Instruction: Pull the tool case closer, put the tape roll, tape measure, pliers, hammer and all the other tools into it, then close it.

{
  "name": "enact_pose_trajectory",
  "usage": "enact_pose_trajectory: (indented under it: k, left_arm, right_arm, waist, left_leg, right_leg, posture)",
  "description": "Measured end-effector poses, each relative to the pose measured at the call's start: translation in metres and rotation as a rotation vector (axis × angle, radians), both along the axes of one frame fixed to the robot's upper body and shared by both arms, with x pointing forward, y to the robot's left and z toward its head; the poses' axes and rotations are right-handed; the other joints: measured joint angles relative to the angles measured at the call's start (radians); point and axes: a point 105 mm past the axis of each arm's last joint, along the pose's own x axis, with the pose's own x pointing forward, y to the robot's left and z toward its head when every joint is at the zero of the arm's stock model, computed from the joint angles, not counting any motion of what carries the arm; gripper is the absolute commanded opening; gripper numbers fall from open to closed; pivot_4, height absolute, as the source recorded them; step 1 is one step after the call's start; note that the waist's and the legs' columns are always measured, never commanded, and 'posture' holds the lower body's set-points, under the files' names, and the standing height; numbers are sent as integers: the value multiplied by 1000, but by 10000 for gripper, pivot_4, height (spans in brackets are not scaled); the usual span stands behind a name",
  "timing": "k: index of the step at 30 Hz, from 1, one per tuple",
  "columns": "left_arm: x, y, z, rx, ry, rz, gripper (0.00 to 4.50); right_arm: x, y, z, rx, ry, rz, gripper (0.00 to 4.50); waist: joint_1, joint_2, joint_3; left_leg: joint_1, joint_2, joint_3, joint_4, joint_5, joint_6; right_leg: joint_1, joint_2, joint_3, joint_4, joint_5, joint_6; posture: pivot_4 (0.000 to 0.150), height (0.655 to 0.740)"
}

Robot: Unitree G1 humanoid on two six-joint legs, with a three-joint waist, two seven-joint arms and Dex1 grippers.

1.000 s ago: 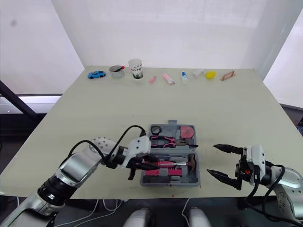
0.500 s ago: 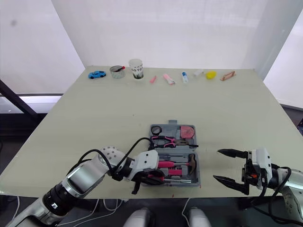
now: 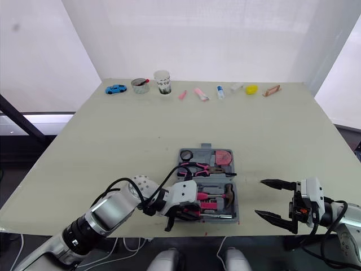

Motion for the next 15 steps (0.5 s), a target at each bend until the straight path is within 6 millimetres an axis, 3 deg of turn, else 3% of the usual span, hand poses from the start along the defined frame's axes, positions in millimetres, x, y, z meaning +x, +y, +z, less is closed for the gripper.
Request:
enact_pose_trajectory:
  k: [15]
  left_arm:
    - [7, -19, -8, -1, 2, -41, 4837]
  right_arm:
    - [0, 1, -1, 1, -3, -11, 45000]
  waist:
    - [14, 1, 0]
  left_leg:
    - [0, -1, 0, 1, 0, 0]
  right_leg:
    - [0, -1, 0, 0, 0, 0]
  posture:
    - [1500, 7400]
